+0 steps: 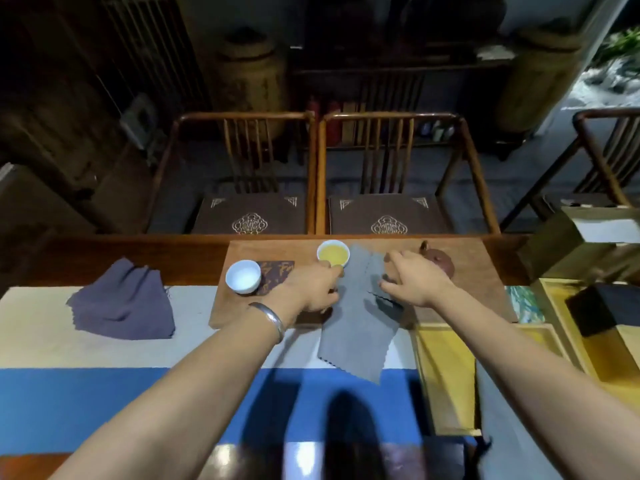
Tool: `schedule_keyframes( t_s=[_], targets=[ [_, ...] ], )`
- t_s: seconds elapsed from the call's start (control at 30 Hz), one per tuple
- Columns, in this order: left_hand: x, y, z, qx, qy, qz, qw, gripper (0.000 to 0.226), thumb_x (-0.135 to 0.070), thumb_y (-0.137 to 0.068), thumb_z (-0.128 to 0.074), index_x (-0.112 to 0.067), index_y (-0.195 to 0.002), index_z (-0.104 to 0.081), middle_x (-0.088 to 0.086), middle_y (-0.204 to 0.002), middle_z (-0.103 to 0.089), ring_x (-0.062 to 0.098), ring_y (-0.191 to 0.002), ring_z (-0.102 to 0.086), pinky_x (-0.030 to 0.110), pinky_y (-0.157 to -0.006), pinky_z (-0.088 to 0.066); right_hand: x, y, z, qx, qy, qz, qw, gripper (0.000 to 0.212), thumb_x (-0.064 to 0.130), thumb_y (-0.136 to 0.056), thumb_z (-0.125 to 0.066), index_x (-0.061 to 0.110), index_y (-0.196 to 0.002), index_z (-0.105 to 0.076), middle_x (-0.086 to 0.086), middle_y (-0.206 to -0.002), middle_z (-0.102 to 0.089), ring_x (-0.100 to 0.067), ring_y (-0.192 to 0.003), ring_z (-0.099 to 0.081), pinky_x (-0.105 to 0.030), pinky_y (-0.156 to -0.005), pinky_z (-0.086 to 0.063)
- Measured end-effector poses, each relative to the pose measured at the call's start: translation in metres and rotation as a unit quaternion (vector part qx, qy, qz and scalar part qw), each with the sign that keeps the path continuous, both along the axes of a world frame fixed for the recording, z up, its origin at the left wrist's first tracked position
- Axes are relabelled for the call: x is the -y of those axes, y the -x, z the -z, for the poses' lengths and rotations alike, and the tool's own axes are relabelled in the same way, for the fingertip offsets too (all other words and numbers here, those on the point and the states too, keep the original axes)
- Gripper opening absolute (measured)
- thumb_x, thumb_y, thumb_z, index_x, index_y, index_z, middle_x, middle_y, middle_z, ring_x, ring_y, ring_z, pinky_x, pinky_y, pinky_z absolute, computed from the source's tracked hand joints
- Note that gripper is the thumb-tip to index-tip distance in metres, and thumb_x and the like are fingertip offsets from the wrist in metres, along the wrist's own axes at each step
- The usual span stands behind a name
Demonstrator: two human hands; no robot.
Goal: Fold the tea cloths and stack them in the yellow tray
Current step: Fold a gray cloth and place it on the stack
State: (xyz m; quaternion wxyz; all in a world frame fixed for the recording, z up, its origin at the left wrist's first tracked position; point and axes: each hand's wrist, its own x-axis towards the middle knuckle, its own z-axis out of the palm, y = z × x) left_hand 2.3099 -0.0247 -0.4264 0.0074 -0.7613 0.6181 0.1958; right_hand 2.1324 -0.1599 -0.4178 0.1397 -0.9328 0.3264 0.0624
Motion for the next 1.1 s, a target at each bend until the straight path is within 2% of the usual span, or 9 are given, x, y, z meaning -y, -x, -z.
schedule_keyframes(
  t_s=[0.2,0.3,0.4,0.53,0.7,0.8,0.9,1.0,1.1],
  targets=[
    [-0.004,0.003,0.083,-0.079,-0.039,-0.058,0.994,0.049,-0.035,-0.086,-0.058,-0.013,-0.129,-0.047,0.017,-0.122,-0.055,0.035,-0.112,-0.053,0.038,-0.091,-0.045,0.006,0.003,0.089,-0.009,-0.058,0.010,0.998,0.049,0.045,-0.082,-0.059,0.012,-0.116,-0.047,-0.017,-0.113,-0.056,-0.035,-0.103,-0.056,-0.039,-0.083,-0.047],
    [-0.005,0.008,0.112,-0.091,-0.019,-0.097,0.991,0.052,-0.041,-0.086,-0.057,-0.015,-0.129,-0.043,0.016,-0.118,-0.055,0.035,-0.109,-0.053,0.040,-0.088,-0.046,0.013,0.008,0.119,-0.001,-0.050,0.022,0.999,0.046,0.043,-0.083,-0.061,0.012,-0.115,-0.047,-0.016,-0.111,-0.053,-0.036,-0.097,-0.056,-0.040,-0.077,-0.048],
    [-0.002,0.012,0.131,-0.094,0.031,-0.132,0.986,0.064,-0.041,-0.088,-0.056,-0.016,-0.142,-0.032,0.014,-0.130,-0.051,0.033,-0.116,-0.051,0.041,-0.091,-0.047,0.020,0.012,0.137,0.003,-0.003,0.017,1.000,0.039,0.038,-0.085,-0.061,0.009,-0.107,-0.048,-0.017,-0.104,-0.051,-0.036,-0.085,-0.056,-0.035,-0.061,-0.036],
    [0.008,0.012,0.147,-0.087,0.076,-0.160,0.980,0.059,-0.039,-0.091,-0.055,-0.014,-0.140,-0.036,0.014,-0.130,-0.052,0.031,-0.118,-0.049,0.039,-0.087,-0.047,0.029,0.009,0.150,0.048,0.001,0.031,0.998,0.033,0.035,-0.083,-0.060,0.010,-0.103,-0.051,-0.016,-0.100,-0.051,-0.034,-0.084,-0.054,-0.032,-0.059,-0.034],
    [0.021,0.008,0.158,-0.100,0.093,-0.180,0.974,0.049,-0.039,-0.092,-0.055,-0.014,-0.133,-0.042,0.010,-0.125,-0.054,0.028,-0.115,-0.051,0.039,-0.081,-0.047,0.033,0.006,0.161,0.069,0.012,0.048,0.996,0.033,0.035,-0.088,-0.054,0.009,-0.110,-0.053,-0.014,-0.100,-0.051,-0.030,-0.085,-0.052,-0.035,-0.062,-0.041],
    [0.022,0.006,0.162,-0.105,0.108,-0.193,0.970,0.043,-0.038,-0.092,-0.056,-0.016,-0.127,-0.045,0.006,-0.122,-0.057,0.027,-0.110,-0.055,0.038,-0.076,-0.047,0.038,0.004,0.170,0.082,-0.001,0.060,0.995,0.028,0.033,-0.091,-0.051,0.010,-0.105,-0.052,-0.011,-0.101,-0.050,-0.029,-0.085,-0.050,-0.032,-0.063,-0.034],
    [0.023,0.007,0.162,-0.101,0.130,-0.197,0.967,0.026,-0.035,-0.091,-0.057,-0.017,-0.107,-0.049,0.001,-0.098,-0.058,0.026,-0.092,-0.056,0.034,-0.064,-0.041,0.040,0.002,0.173,0.072,0.002,0.045,0.996,0.023,0.030,-0.094,-0.045,0.011,-0.105,-0.053,-0.011,-0.105,-0.052,-0.031,-0.091,-0.050,-0.034,-0.066,-0.031],
    [0.024,0.009,0.159,-0.096,0.137,-0.194,0.967,0.019,-0.032,-0.091,-0.056,-0.019,-0.086,-0.042,-0.005,-0.081,-0.048,0.024,-0.076,-0.047,0.032,-0.059,-0.032,0.033,0.004,0.169,0.060,0.080,-0.042,0.994,0.022,0.007,-0.082,-0.067,-0.003,-0.100,-0.060,-0.025,-0.096,-0.060,-0.041,-0.083,-0.058,-0.041,-0.054,-0.045],
    [0.024,0.010,0.158,-0.100,0.132,-0.191,0.968,0.021,-0.029,-0.091,-0.056,-0.019,-0.082,-0.040,-0.004,-0.078,-0.047,0.021,-0.072,-0.041,0.032,-0.058,-0.030,0.032,0.005,0.166,0.066,0.118,-0.061,0.989,0.026,-0.001,-0.071,-0.075,-0.007,-0.094,-0.064,-0.027,-0.086,-0.063,-0.041,-0.072,-0.061,-0.040,-0.050,-0.049]
  ],
)
